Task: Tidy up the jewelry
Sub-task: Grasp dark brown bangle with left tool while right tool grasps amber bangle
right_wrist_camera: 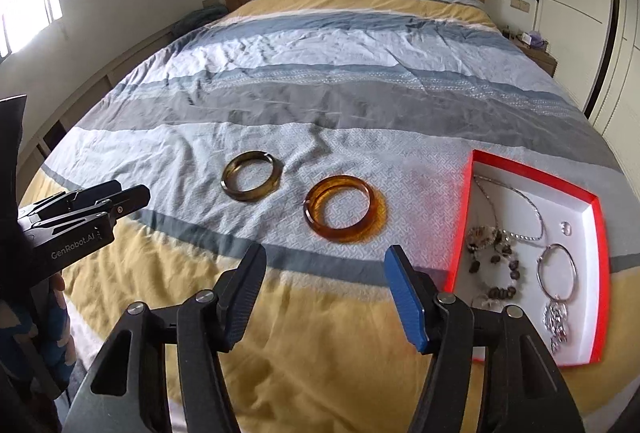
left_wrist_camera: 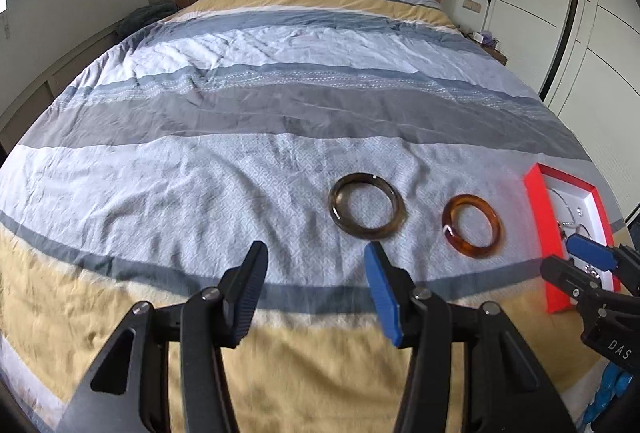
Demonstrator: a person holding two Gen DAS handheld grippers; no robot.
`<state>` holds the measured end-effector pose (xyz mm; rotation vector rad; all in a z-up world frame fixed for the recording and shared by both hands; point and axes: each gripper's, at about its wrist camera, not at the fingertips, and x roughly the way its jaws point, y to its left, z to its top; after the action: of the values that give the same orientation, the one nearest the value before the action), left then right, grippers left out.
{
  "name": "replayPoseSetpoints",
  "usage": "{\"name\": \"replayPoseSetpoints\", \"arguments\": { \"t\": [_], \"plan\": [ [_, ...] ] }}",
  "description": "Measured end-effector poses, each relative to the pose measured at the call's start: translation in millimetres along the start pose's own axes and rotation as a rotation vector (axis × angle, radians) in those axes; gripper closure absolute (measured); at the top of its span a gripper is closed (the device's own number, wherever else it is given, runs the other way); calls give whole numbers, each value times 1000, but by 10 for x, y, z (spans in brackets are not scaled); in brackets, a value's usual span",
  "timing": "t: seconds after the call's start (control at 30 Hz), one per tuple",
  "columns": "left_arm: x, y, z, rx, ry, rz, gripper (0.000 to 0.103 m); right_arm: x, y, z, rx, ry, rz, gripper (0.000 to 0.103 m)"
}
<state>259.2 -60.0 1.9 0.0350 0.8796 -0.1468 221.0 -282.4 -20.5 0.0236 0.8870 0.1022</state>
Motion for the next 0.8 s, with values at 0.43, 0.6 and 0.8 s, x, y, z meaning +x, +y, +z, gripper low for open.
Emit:
{"name": "replayPoseSetpoints", "arguments": {
  "t": [0.43, 0.6, 0.8],
  "plan": [
    [1309, -61, 195, 34, 102, 16, 55, 1342, -270, 215, 29, 119, -98, 55],
    [1434, -65, 214, 39, 79, -2, 55, 1450, -232, 177, 1, 69, -123, 55],
    [1453, -148, 223, 69, 41, 5, 67, 1490, -237, 138, -2, -4, -120, 67]
  ]
}}
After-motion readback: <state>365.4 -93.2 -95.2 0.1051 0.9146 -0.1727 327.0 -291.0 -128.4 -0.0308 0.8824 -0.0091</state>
